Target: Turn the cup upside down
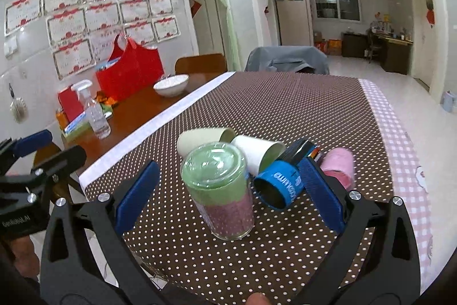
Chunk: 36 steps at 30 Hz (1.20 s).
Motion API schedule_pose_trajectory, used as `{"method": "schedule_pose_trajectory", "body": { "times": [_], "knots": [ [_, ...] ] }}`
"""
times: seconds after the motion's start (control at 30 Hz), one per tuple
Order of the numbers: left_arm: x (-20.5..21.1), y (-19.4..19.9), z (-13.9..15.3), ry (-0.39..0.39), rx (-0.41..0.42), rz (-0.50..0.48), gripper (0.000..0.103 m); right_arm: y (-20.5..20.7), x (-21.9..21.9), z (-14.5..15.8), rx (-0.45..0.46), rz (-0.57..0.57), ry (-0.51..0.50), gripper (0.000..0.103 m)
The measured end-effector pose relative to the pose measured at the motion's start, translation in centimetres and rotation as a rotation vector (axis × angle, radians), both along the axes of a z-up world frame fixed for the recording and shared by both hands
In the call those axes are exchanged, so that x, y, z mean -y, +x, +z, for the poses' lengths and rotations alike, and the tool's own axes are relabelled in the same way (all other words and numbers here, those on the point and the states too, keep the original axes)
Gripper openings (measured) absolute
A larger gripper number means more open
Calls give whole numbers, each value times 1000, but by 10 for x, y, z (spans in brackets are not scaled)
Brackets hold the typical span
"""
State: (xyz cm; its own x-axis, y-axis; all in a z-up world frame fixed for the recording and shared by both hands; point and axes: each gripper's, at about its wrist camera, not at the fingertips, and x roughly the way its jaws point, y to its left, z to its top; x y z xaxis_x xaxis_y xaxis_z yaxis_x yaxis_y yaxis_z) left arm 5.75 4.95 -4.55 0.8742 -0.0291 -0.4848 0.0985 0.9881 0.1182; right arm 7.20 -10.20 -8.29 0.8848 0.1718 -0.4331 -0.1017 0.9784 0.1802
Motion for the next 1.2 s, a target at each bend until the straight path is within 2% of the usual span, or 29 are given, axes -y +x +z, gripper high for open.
{"method": "schedule_pose_trajectory", "body": {
  "times": [0.33,0.63,0.83,1.2],
  "knots": [
    [9,-24,24,-9,68,-14,87,-32,19,37,67,-46,41,97],
    [16,-39,32,-18,102,-16,87,-63,31,55,105,-107,57,97],
    [19,-45,33,-25,111,-20,87,-84,37,56,118,-158,53,97],
    [20,-52,35,-33,119,-25,87,-84,38,49,95,-195,45,97]
  ]
}}
